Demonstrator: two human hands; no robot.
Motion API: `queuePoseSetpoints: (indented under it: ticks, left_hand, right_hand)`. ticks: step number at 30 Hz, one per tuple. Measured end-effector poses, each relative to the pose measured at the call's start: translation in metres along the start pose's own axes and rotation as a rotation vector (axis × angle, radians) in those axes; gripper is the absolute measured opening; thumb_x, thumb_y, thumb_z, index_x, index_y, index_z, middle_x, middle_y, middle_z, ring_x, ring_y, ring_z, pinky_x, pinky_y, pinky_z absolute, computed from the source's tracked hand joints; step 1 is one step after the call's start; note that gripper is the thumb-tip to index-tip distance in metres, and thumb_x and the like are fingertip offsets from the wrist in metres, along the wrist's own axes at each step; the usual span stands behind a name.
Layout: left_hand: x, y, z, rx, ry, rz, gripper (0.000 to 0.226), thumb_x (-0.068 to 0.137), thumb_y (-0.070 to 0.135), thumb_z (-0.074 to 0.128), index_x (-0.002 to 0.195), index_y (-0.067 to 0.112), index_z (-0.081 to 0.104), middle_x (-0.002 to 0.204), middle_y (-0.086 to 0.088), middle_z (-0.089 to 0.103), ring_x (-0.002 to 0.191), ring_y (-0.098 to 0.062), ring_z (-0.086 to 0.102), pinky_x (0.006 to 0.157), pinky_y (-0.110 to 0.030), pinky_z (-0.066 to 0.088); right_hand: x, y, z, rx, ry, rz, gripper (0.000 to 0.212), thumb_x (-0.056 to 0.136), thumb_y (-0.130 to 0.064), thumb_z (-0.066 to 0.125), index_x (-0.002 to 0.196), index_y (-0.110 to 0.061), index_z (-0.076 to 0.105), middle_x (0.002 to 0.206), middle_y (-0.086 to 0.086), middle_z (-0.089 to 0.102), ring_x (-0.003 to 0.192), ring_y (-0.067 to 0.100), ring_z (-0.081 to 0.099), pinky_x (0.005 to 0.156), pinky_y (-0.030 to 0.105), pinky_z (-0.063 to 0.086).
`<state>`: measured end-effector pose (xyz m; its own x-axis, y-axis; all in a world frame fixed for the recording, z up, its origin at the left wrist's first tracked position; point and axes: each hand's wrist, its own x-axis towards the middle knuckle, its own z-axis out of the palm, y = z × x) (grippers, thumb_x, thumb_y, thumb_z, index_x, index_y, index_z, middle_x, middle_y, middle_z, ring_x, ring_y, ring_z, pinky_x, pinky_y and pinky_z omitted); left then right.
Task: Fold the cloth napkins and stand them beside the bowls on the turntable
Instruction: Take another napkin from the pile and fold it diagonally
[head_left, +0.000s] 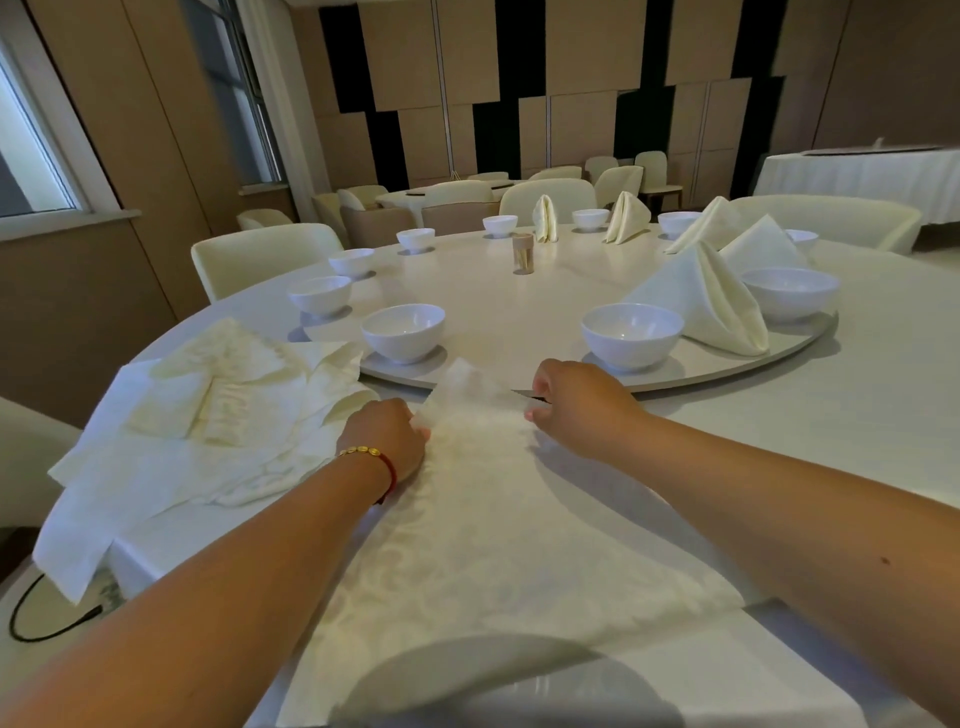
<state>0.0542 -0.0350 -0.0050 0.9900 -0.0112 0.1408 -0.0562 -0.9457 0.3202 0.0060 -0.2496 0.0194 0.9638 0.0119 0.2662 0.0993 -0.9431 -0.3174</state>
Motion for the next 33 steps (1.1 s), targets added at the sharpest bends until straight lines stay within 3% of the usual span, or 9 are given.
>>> queuePoseSetpoints:
  ticks: [2, 5, 9, 13, 15, 19, 22, 26, 33]
  left_hand:
    - [0.005, 0.001, 0.0, 0.036, -0.024, -0.025, 0.037, 0.092, 0.037, 0.055, 0.117, 0.009, 0.054, 0.114, -0.012, 0.06, 0.106, -0.029, 0.056, 0.088, -0.034, 0.045]
    - [0.01, 0.008, -0.007, 0.097, -0.102, -0.027, 0.036, 0.094, 0.036, 0.055, 0.115, 0.006, 0.054, 0.118, -0.011, 0.06, 0.109, -0.027, 0.055, 0.083, -0.028, 0.039]
    - [0.011, 0.018, -0.018, 0.128, -0.184, -0.036, 0.034, 0.094, 0.032, 0.056, 0.113, 0.004, 0.057, 0.1, -0.009, 0.059, 0.093, -0.024, 0.054, 0.075, -0.026, 0.036]
    - [0.012, 0.031, -0.013, 0.002, -0.214, -0.008, 0.037, 0.092, 0.033, 0.06, 0.108, 0.0, 0.061, 0.091, -0.008, 0.058, 0.088, -0.024, 0.053, 0.075, -0.027, 0.039]
    - [0.011, 0.044, -0.005, -0.187, -0.175, -0.001, 0.035, 0.091, 0.027, 0.062, 0.109, -0.002, 0.061, 0.091, -0.01, 0.063, 0.091, -0.028, 0.057, 0.076, -0.029, 0.041]
    - [0.008, 0.068, 0.007, -0.308, -0.065, 0.023, 0.022, 0.09, 0.024, 0.062, 0.103, 0.007, 0.061, 0.109, -0.015, 0.065, 0.098, -0.03, 0.058, 0.077, -0.031, 0.042]
    - [0.005, 0.072, 0.017, -0.33, -0.023, 0.02, 0.022, 0.089, 0.025, 0.059, 0.107, 0.013, 0.055, 0.101, -0.008, 0.066, 0.096, -0.029, 0.06, 0.076, -0.034, 0.047]
    - [0.0, 0.067, 0.027, -0.368, 0.049, 0.055, 0.012, 0.088, 0.026, 0.057, 0.096, 0.021, 0.049, 0.086, -0.002, 0.063, 0.081, -0.023, 0.06, 0.068, -0.032, 0.048]
    - [0.004, 0.064, 0.023, -0.541, 0.035, 0.08, 0.013, 0.089, 0.026, 0.056, 0.1, 0.019, 0.06, 0.088, 0.004, 0.062, 0.078, -0.015, 0.057, 0.056, -0.021, 0.039]
  right_hand:
    - [-0.005, 0.01, 0.0, -0.095, -0.045, 0.065, 0.028, 0.092, -0.036, 0.058, 0.102, -0.011, 0.053, 0.088, 0.002, 0.054, 0.084, 0.022, 0.052, 0.064, 0.031, 0.039]
    - [-0.008, 0.022, -0.001, -0.208, -0.12, 0.149, 0.034, 0.088, -0.047, 0.06, 0.088, -0.015, 0.048, 0.082, -0.001, 0.048, 0.081, 0.021, 0.05, 0.06, 0.03, 0.038]
    - [-0.003, 0.032, -0.005, -0.139, -0.272, 0.236, 0.037, 0.09, -0.048, 0.059, 0.072, -0.017, 0.047, 0.075, -0.002, 0.053, 0.078, 0.02, 0.053, 0.062, 0.028, 0.038]
    - [-0.006, 0.042, -0.024, -0.235, -0.355, 0.307, 0.037, 0.093, -0.042, 0.059, 0.106, -0.007, 0.062, 0.097, 0.006, 0.059, 0.086, 0.02, 0.052, 0.072, 0.026, 0.036]
    - [-0.009, 0.051, -0.035, -0.29, -0.339, 0.326, 0.041, 0.092, -0.043, 0.059, 0.11, -0.006, 0.061, 0.098, 0.006, 0.058, 0.09, 0.022, 0.054, 0.075, 0.026, 0.036]
    - [-0.013, 0.073, -0.045, -0.315, -0.264, 0.344, 0.032, 0.088, -0.044, 0.063, 0.092, -0.015, 0.051, 0.077, -0.002, 0.052, 0.083, 0.021, 0.053, 0.074, 0.029, 0.042]
    - [-0.018, 0.08, -0.042, -0.344, -0.257, 0.355, 0.031, 0.09, -0.045, 0.061, 0.083, -0.018, 0.047, 0.071, -0.004, 0.048, 0.081, 0.021, 0.053, 0.073, 0.03, 0.044]
    - [-0.022, 0.084, -0.031, -0.29, -0.252, 0.357, 0.026, 0.092, -0.039, 0.059, 0.077, -0.019, 0.053, 0.075, -0.003, 0.055, 0.08, 0.019, 0.056, 0.068, 0.028, 0.043]
    - [-0.022, 0.075, -0.026, -0.274, -0.126, 0.281, 0.031, 0.09, -0.048, 0.057, 0.089, -0.018, 0.049, 0.075, -0.004, 0.05, 0.082, 0.022, 0.055, 0.065, 0.03, 0.042]
